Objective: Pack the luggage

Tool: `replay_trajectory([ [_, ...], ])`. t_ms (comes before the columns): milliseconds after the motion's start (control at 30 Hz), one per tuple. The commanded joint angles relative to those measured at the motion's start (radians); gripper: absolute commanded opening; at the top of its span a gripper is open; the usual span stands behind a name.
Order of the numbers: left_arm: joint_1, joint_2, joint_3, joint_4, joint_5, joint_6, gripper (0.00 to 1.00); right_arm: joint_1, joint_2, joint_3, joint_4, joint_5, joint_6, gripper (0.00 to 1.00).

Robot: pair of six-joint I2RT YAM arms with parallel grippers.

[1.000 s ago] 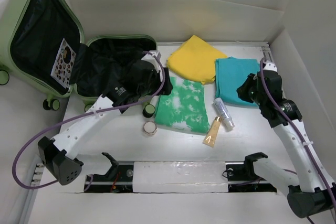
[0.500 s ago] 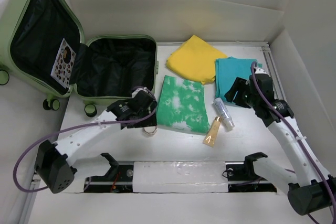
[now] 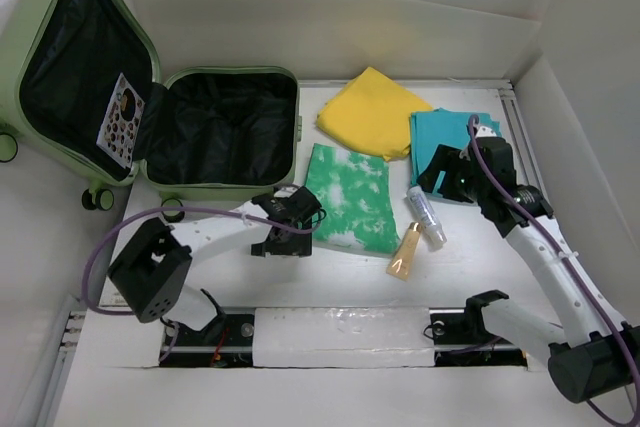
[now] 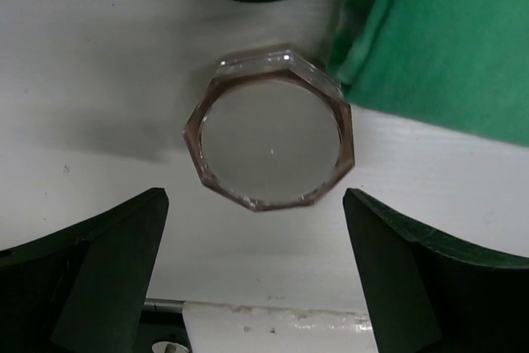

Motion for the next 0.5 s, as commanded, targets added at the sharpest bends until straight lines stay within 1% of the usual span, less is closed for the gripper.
replay_trajectory([
  [0, -0.002, 0.039, 0.038, 0.043, -0.067, 0.002, 0.86, 0.018, 0.002, 0.005, 0.053, -0.035, -0.024, 0.77],
  [67, -0.002, 0.074, 0.038, 0.057, -0.079, 0.002, 0.86, 0.018, 0.002, 0.005, 0.062, -0.035, -0.024, 0.77],
  [167, -0.002, 0.11, 0.056, 0.095, -0.102, 0.002, 0.83, 0.018, 0.011, 0.014, 0.062, -0.046, -0.035, 0.77],
  [267, -0.002, 0.119, 0.056, 0.109, -0.114, 0.011, 0.81, 0.018, 0.022, 0.023, 0.062, -0.055, -0.044, 0.77],
  [333, -0.002, 0.131, 0.056, 0.138, -0.114, 0.022, 0.78, 0.018, 0.022, 0.023, 0.073, -0.055, -0.044, 0.77],
  [400, -0.002, 0.14, 0.056, 0.15, -0.125, 0.022, 0.78, 0.018, 0.033, 0.023, 0.073, -0.064, -0.044, 0.77],
  [433, -0.002, 0.14, 0.056, 0.15, -0.125, 0.022, 0.76, 0.027, 0.033, 0.023, 0.082, -0.064, -0.044, 0.77],
  [467, -0.002, 0.14, 0.056, 0.15, -0.125, 0.022, 0.69, 0.027, 0.033, 0.023, 0.082, -0.064, -0.044, 0.77],
])
